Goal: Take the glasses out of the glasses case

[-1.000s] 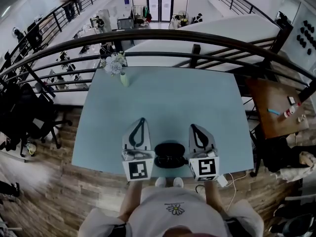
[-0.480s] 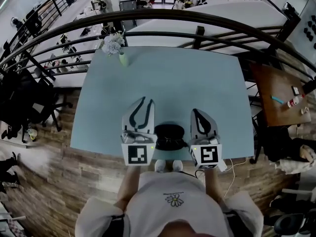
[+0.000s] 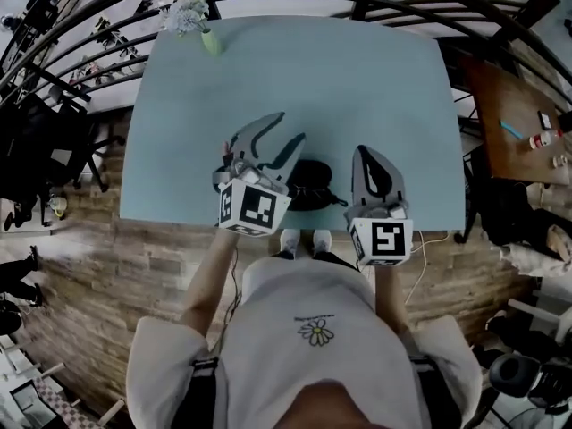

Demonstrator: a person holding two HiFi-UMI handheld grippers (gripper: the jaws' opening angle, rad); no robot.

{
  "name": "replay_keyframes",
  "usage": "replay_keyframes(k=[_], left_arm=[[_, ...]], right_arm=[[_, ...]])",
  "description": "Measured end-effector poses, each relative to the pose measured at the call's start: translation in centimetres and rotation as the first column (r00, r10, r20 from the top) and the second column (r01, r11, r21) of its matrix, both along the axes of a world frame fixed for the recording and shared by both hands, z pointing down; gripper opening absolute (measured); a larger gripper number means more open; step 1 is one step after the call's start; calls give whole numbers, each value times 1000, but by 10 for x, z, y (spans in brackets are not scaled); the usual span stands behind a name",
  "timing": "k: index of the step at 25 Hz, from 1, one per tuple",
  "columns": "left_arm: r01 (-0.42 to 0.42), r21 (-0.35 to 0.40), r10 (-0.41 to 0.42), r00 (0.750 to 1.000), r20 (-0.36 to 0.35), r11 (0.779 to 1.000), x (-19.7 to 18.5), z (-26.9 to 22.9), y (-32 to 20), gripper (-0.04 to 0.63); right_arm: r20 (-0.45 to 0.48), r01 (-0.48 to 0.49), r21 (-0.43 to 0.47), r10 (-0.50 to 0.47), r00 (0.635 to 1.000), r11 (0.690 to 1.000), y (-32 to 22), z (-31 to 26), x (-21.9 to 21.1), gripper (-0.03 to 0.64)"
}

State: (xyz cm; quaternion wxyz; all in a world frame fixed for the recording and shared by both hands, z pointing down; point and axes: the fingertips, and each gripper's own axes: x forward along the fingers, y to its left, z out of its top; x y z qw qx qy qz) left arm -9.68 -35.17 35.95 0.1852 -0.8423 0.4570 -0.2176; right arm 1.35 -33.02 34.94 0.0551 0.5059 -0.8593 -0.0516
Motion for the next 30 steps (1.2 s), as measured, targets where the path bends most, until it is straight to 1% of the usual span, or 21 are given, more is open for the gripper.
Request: replay_keyframes(k=[2, 5, 8, 10, 13, 17, 20, 22, 24, 25, 30], left_arm=[[-52, -64, 57, 995, 81, 997, 12, 28, 9, 196], [-105, -155, 133, 974, 183, 982, 26, 69, 25, 196], [-139, -254, 207, 942, 265, 957, 37, 110, 41, 197], [-152, -323, 252, 921, 295, 934, 42, 136, 50, 201], [-160, -422, 308, 900, 310, 892, 43, 172, 60, 207], [-136, -555, 349, 888, 298, 820, 39, 216, 71, 221], [-112, -607, 369, 873, 318, 787, 33, 238, 75, 225], [-111, -633, 387, 866, 317, 766, 33, 248, 78, 232], [-110, -654, 399, 862, 312, 749, 33, 254, 79, 253], [-105, -660, 401, 860, 315, 743, 33, 257, 78, 258], [-64, -681, 413, 834, 365, 729, 25, 271, 73, 258]], right_arm=[[-8, -3, -5, 3, 1000, 1000, 4, 2, 3, 8], [-9, -16, -20, 16, 1000, 1000, 11, 6, 10, 8], [-14, -26, -42, 25, 1000, 999, 17, 12, 18, 8], [-14, -36, -58, 35, 999, 998, 19, 18, 24, 8], [-7, -52, -80, 51, 999, 995, 23, 26, 29, 8], [-17, -49, -109, 48, 999, 993, 29, 36, 31, 8], [-18, -52, -135, 50, 999, 990, 34, 43, 31, 8], [-19, -53, -145, 51, 999, 988, 37, 47, 32, 8], [-19, -57, -153, 55, 998, 987, 38, 49, 32, 8], [-18, -61, -156, 59, 998, 986, 39, 50, 32, 8], [-26, -68, -157, 65, 998, 985, 41, 52, 31, 8]])
